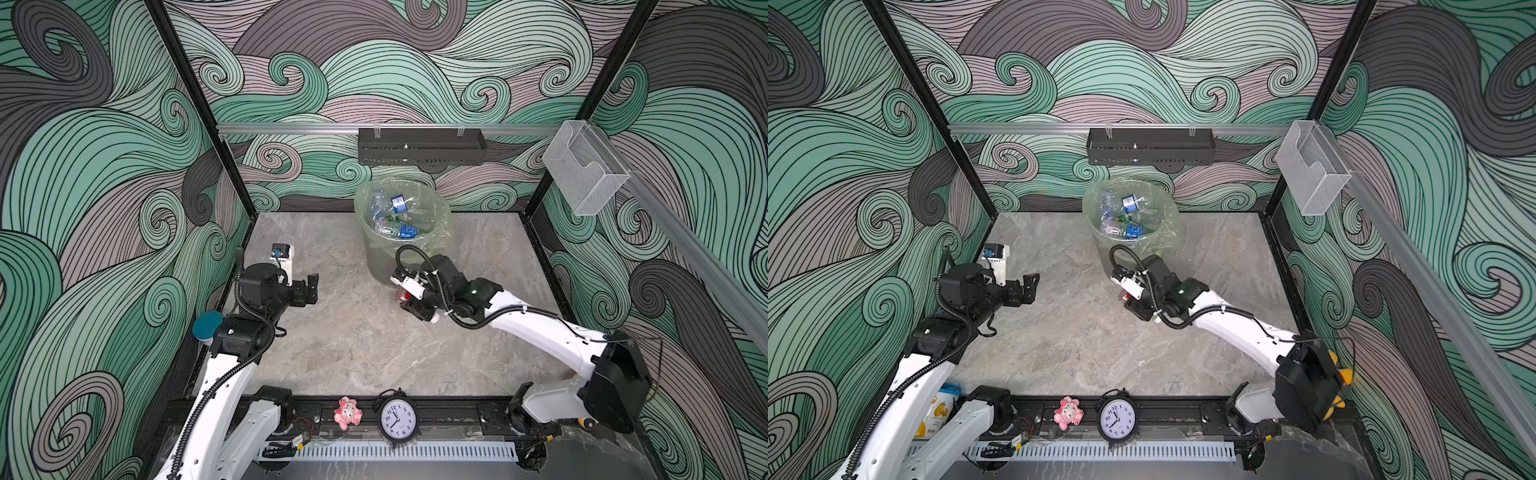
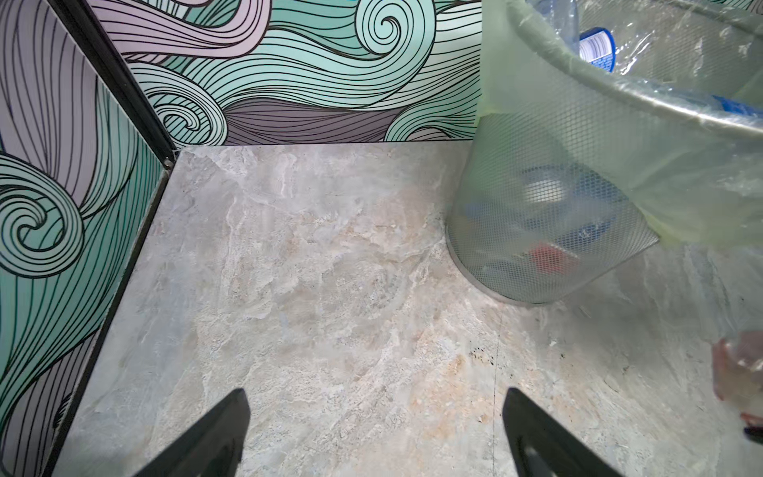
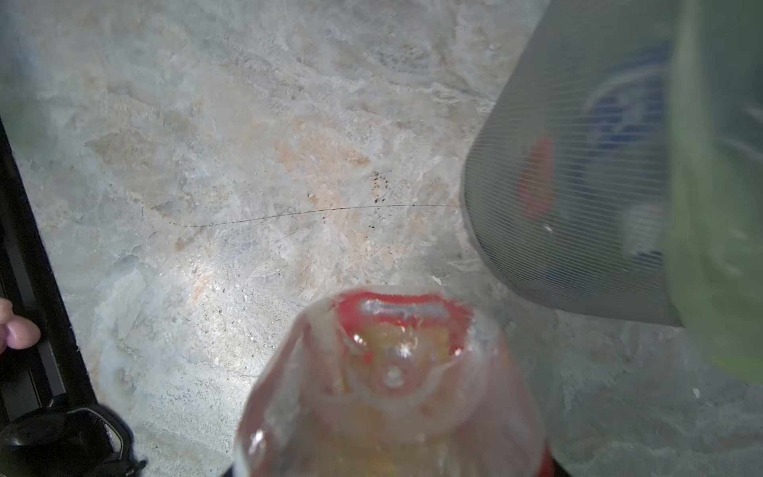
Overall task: Throw the plastic bottles in the bin
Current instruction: Pick up the plastic bottle from the center of the table, then throw the plastic bottle into the trash bin.
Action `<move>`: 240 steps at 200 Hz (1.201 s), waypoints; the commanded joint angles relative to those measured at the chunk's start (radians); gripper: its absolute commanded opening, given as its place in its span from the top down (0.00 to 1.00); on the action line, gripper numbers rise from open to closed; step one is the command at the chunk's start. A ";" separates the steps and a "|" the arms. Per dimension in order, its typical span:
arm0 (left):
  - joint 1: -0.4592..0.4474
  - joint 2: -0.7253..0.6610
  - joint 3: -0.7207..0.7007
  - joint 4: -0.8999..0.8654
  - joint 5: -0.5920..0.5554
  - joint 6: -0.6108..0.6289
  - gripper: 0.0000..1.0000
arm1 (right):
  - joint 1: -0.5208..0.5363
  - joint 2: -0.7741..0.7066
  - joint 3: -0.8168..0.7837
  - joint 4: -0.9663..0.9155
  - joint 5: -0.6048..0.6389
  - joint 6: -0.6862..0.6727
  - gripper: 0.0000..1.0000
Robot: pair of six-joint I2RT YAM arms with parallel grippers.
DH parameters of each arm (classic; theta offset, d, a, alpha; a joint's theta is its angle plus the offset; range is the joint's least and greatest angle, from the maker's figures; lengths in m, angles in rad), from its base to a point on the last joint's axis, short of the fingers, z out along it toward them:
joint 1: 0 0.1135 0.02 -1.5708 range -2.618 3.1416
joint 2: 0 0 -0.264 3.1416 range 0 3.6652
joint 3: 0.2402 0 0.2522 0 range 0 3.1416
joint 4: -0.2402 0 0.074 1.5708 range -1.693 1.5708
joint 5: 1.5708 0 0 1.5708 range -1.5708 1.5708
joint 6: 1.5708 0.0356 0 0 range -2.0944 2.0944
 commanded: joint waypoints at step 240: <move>0.004 -0.012 -0.024 0.076 0.230 0.076 0.03 | -0.380 0.430 0.997 -0.200 -0.261 0.199 0.25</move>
